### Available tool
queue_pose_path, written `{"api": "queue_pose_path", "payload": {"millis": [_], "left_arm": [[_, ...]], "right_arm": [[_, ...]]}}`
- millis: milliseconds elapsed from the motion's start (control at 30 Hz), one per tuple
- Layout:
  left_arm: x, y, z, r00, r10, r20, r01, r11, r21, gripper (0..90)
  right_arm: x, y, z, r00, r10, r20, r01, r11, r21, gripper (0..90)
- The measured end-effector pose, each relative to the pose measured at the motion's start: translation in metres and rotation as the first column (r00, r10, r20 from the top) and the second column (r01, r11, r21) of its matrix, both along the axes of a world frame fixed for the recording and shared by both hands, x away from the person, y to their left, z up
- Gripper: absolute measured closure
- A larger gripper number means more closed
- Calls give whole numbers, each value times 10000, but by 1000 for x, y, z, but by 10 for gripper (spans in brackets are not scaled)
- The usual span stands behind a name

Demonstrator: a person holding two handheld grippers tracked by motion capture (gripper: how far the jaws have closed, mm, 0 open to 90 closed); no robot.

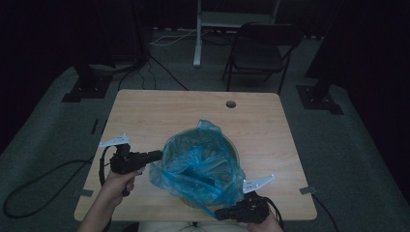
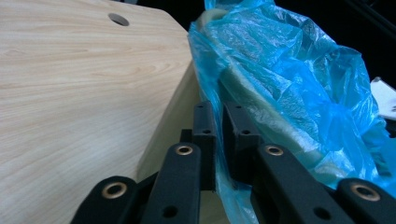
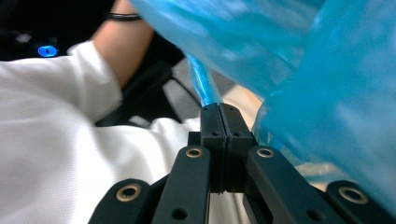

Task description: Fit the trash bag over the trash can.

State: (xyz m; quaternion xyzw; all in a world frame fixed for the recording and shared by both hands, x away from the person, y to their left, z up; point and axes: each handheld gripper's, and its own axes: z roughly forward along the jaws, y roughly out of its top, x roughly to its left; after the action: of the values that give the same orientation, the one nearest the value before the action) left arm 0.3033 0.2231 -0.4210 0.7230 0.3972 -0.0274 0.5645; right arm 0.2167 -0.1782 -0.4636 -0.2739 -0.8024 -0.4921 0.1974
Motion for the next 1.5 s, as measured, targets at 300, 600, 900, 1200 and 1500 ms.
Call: {"api": "queue_pose_path", "payload": {"millis": [300, 600, 900, 1200, 1500], "left_arm": [[4, -10, -11, 9989, 456, 67, -460, 9923, 1150, 900], [6, -23, -24, 9997, 237, -70, -224, 9887, 1485, 900], [6, -15, -25, 9993, 282, -229, -264, 9966, 775, 899], [7, -19, -24, 9998, 145, -159, -131, 9962, 857, 900], [9, -21, -22, 9998, 168, -118, -155, 9944, 1043, 900]], "right_arm": [[12, -10, -24, 9883, -1490, 316, 1517, 9822, -1106, 899], [14, -37, -27, 9716, -2363, -120, 2356, 9710, -408, 747], [14, -105, 22, 8787, -4742, 550, 4679, 8784, 974, 582], [54, -74, 69, 8914, -4346, 1281, 4141, 8962, 1592, 445], [68, -65, 69, 9012, -4030, 1594, 3902, 9146, 1064, 898]]}}
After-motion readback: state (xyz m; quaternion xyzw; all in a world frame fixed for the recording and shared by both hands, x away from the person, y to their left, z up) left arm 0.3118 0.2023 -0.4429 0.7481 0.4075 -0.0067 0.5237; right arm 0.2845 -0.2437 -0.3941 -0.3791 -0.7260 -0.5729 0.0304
